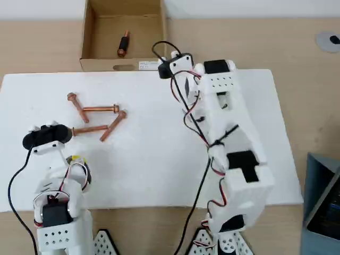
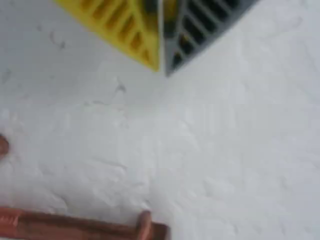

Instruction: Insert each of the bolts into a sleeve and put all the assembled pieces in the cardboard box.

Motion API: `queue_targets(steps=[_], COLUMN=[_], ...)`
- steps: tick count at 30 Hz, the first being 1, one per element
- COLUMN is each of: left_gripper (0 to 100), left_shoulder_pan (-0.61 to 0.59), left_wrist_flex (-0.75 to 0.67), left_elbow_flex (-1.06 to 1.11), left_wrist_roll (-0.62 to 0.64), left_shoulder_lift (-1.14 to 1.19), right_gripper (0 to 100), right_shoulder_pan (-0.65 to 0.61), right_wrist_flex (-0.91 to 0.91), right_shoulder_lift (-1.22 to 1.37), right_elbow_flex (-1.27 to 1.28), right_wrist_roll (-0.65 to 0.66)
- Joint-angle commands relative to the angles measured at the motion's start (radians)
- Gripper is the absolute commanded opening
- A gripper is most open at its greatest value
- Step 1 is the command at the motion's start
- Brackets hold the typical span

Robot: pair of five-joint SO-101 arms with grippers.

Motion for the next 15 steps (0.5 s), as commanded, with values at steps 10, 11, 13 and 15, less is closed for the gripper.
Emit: queue_targets(steps=[10,11,13,15], left_gripper=[0,0,0,0], left_shoulder_pan=[-0.008,-0.008,-0.008,-0.008], left_wrist_flex=[-0.005,-0.005,-0.005,-0.005], left_elbow_flex=[-0.006,-0.006,-0.006,-0.006], left_wrist_roll=[-0.002,-0.002,-0.002,-0.002], left_shoulder_lift=[-0.004,-0.004,-0.004,-0.004], right_gripper=[18.8,18.8,18.8,18.8], right_shoulder_pan=[0.013,0.013,0.013,0.013], right_wrist_flex=[-0.002,-0.002,-0.002,-0.002], right_shoulder_lift=[0.266,0.280,0.297,0.305], right_elbow_flex=[-0.314,-0.323,-0.335,-0.335], right_wrist_roll=[0.009,0.009,0.008,0.006])
